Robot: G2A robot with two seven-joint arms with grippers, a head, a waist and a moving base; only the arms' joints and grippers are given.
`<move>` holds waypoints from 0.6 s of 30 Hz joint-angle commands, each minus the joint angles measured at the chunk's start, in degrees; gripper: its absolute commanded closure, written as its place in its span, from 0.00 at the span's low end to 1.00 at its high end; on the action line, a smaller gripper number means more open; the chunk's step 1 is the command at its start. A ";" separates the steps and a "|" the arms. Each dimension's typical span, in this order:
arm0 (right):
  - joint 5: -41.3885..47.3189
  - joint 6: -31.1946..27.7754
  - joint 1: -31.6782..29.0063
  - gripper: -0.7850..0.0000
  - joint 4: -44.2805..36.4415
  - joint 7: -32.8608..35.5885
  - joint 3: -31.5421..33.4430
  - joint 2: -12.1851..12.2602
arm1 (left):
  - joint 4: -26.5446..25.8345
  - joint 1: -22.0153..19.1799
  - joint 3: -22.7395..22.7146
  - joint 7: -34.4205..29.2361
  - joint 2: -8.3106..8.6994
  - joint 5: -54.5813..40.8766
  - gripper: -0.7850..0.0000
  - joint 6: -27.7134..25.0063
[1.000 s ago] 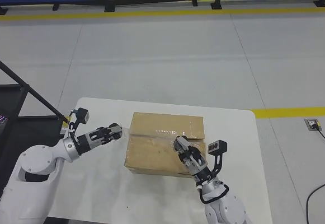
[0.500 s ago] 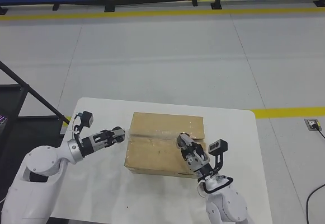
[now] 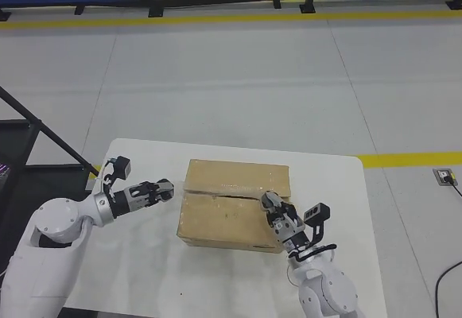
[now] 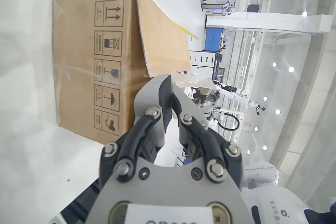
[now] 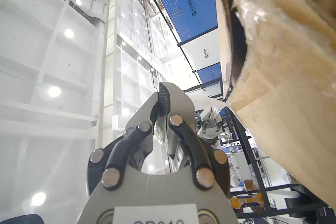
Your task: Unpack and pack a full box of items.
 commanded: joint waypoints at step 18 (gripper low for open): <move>-0.17 7.79 1.18 1.00 -0.50 -7.03 -0.37 0.34 | 4.31 -1.48 1.60 -0.19 0.62 -0.54 0.81 2.53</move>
